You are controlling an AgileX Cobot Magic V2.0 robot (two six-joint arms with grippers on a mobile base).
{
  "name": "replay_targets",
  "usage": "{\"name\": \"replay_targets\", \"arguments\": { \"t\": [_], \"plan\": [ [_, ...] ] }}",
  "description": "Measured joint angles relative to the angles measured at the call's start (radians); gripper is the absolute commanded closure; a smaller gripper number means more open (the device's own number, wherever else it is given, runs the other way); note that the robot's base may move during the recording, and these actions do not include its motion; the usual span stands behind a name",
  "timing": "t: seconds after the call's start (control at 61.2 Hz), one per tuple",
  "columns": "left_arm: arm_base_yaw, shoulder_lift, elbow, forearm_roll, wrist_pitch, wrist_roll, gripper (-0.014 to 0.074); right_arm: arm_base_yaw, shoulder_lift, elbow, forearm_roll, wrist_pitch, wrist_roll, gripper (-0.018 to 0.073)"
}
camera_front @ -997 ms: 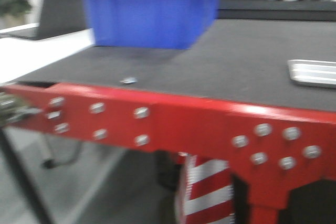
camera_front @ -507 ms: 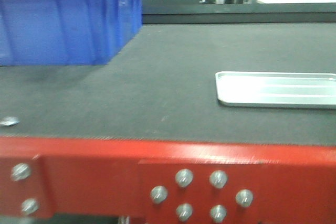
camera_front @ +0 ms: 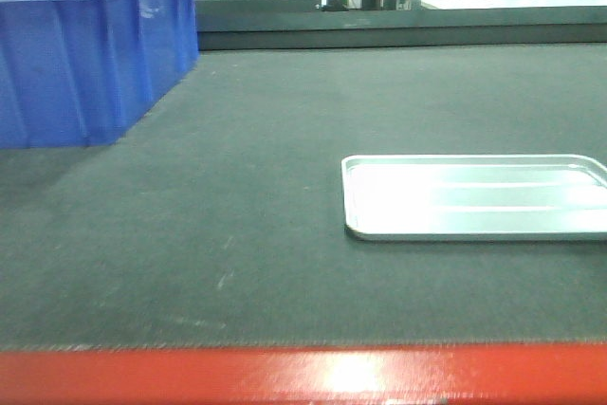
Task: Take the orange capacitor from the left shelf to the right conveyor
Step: 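Stop the base beside the conveyor facing the silver tray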
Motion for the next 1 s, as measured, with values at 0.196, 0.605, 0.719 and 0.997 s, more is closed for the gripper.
{"name": "replay_targets", "arguments": {
  "t": [0.196, 0.605, 0.719, 0.997],
  "plan": [
    [0.0, 0.0, 0.0, 0.0, 0.0, 0.0, 0.0701, 0.0, 0.0, 0.0, 0.0, 0.0, 0.0, 0.0397],
    [0.0, 0.0, 0.0, 0.0, 0.0, 0.0, 0.0701, 0.0, 0.0, 0.0, 0.0, 0.0, 0.0, 0.0397],
    [0.0, 0.0, 0.0, 0.0, 0.0, 0.0, 0.0701, 0.0, 0.0, 0.0, 0.0, 0.0, 0.0, 0.0397],
    [0.0, 0.0, 0.0, 0.0, 0.0, 0.0, 0.0701, 0.0, 0.0, 0.0, 0.0, 0.0, 0.0, 0.0397]
  ]
}}
